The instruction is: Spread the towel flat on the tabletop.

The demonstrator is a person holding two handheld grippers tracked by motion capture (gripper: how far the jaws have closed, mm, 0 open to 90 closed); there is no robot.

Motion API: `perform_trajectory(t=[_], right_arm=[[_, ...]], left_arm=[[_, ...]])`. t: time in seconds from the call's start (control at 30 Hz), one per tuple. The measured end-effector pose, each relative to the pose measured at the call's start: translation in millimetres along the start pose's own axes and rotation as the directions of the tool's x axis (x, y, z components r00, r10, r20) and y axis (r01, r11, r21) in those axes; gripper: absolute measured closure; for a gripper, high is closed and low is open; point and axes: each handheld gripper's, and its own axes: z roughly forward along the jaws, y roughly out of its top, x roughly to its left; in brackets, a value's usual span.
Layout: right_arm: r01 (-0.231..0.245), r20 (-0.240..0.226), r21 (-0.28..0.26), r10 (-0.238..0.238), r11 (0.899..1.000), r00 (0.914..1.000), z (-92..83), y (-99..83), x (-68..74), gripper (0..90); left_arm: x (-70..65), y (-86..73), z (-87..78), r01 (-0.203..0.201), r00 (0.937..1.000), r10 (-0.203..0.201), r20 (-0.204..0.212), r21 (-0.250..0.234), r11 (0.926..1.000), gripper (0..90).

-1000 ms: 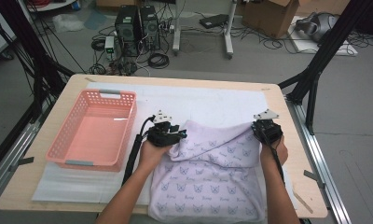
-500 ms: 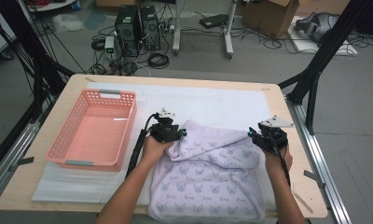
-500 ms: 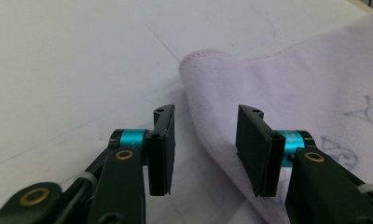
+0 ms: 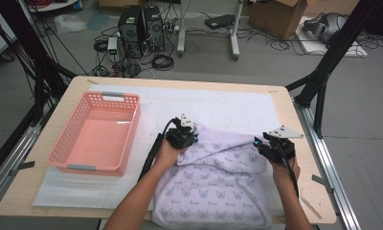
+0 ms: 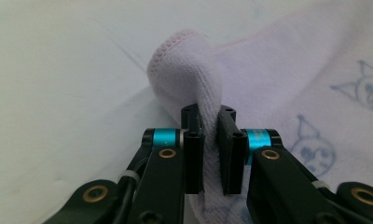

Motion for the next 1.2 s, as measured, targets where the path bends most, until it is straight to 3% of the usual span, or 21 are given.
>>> perform_trajectory(t=[0.07,0.1,0.2,0.37,0.5,0.6,0.67,0.7,0.83,0.93,1.03,1.1,1.17,1.2], right_arm=[[-0.005,-0.004,-0.003,0.005,1.0,1.0,-0.8,-1.3,-0.6,57.2],[-0.01,-0.006,-0.005,0.01,1.0,0.9999,-1.2,-2.0,-1.3,57.2],[-0.022,-0.012,-0.011,0.022,1.0,0.9997,-1.1,-2.4,-2.9,56.5],[-0.025,-0.029,-0.012,0.025,1.0,0.9993,1.3,-2.3,-2.0,55.9],[-0.017,-0.044,-0.003,0.017,1.0,0.9989,3.4,-2.6,0.4,55.5],[-0.03,-0.048,-0.004,0.03,1.0,0.9984,6.5,-3.0,-0.9,54.5],[-0.055,-0.052,-0.002,0.055,0.998,0.9971,9.4,-2.9,-3.5,53.6],[-0.072,-0.056,0.003,0.072,0.997,0.9958,11.5,-2.5,-4.6,53.1],[-0.112,-0.105,0.039,0.116,0.993,0.9877,27.3,1.8,-7.3,51.9],[-0.134,-0.16,0.07,0.143,0.989,0.9766,44.5,6.8,-3.5,50.8],[-0.097,-0.181,0.136,0.121,0.986,0.976,64.6,11.5,5.2,50.6],[-0.04,-0.17,0.183,0.071,0.982,0.9828,76.3,13.9,12.8,52.4],[0.02,-0.166,0.157,0.006,0.987,0.986,79.8,18.3,15.2,81.2],[0.062,-0.142,0.16,-0.039,0.985,0.9892,81.8,21.1,16.0,84.1]], left_arm=[[13.7,1.0,-5.5,0.054,0.9969,-0.056,-0.055,-0.038,0.9978,82.6],[20.0,0.5,-7.8,0.098,0.9921,-0.102,-0.073,-0.052,0.9938,82.7],[38.9,-1.9,-14.6,0.173,0.9768,-0.181,-0.114,-0.08,0.9817,82.6],[61.9,3.3,-22.2,0.196,0.9572,-0.216,-0.193,-0.118,0.9735,82.6],[69.0,12.6,-24.2,0.21,0.9567,-0.232,-0.175,-0.137,0.9681,79.0],[70.8,11.3,-24.0,0.264,0.947,-0.282,-0.154,-0.126,0.9562,57.8],[70.4,10.3,-24.5,0.282,0.947,-0.294,-0.131,-0.1,0.9542,48.9],[69.4,9.8,-25.3,0.278,0.9499,-0.288,-0.121,-0.094,0.956,46.7],[65.2,7.0,-29.7,0.264,0.9568,-0.273,-0.099,-0.095,0.9597,44.8],[64.3,5.2,-30.6,0.27,0.9588,-0.274,-0.073,-0.068,0.9606,44.5],[61.3,4.7,-32.5,0.257,0.9638,-0.261,-0.057,-0.067,0.9641,44.2],[60.2,3.7,-33.7,0.249,0.9665,-0.252,-0.049,-0.059,0.9667,44.2],[61.1,1.8,-34.5,0.252,0.9665,-0.254,-0.036,-0.052,0.9663,43.9],[62.2,1.3,-35.9,0.25,0.9672,-0.252,-0.035,-0.048,0.9671,43.9]])
